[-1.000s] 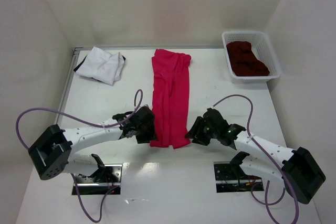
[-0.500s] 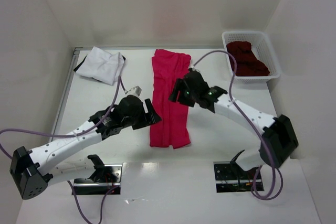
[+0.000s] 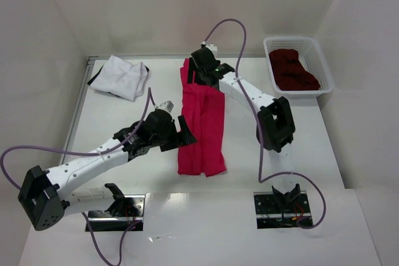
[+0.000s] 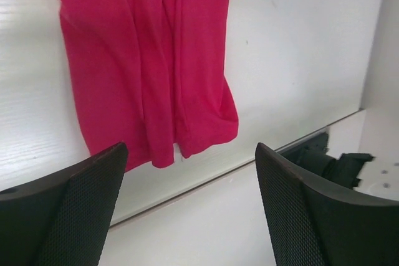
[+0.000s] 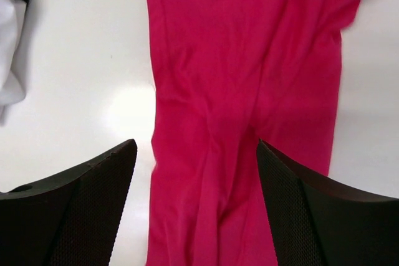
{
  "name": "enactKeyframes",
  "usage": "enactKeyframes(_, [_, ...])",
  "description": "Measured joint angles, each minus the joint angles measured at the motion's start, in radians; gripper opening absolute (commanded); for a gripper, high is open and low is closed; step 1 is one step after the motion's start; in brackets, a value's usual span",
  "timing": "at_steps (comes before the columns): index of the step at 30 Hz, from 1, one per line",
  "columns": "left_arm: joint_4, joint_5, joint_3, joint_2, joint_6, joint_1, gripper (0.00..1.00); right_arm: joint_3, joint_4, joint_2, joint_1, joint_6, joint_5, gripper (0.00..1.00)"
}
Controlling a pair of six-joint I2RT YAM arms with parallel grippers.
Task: Fold and stack the t-shirts
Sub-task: Rotate the tshirt 90 degrees
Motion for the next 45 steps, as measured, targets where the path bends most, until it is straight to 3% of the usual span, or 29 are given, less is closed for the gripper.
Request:
enactKeyframes(10, [-0.123, 0.069, 0.006, -0.329, 0.023, 0.249, 0.92, 0.546, -0.116, 0.442, 0.0, -0.115, 0.049, 0.79])
enactKeyframes(17, [-0.167, 0.127, 0.05, -0.342, 0.06, 0.369, 0.92, 0.762, -0.182, 0.644, 0.0, -0.132, 0.03, 0.73])
enactKeyframes(36, [-0.174, 0.223, 0.01, -0.323, 0.101, 0.455, 0.92, 0.83, -0.204, 0.697, 0.0, -0.152, -0.046, 0.77])
enactKeyframes(39, [-0.174, 0.226, 0.008, -0.323, 0.108, 0.455, 0.92, 0.858, -0.204, 0.719, 0.0, -0.161, -0.05, 0.66])
enactKeyframes(40, [-0.174, 0.226, 0.008, -0.323, 0.109, 0.455, 0.92, 0.865, -0.204, 0.726, 0.0, -0.164, -0.051, 0.57])
enactKeyframes(43, [-0.174, 0.226, 0.008, -0.323, 0.109, 0.455, 0.92, 0.876, -0.205, 0.748, 0.0, -0.171, -0.051, 0.53])
enactKeyframes(45, [-0.175, 0.226, 0.008, -0.323, 0.109, 0.456, 0.92, 0.882, -0.206, 0.75, 0.002, -0.175, -0.051, 0.45])
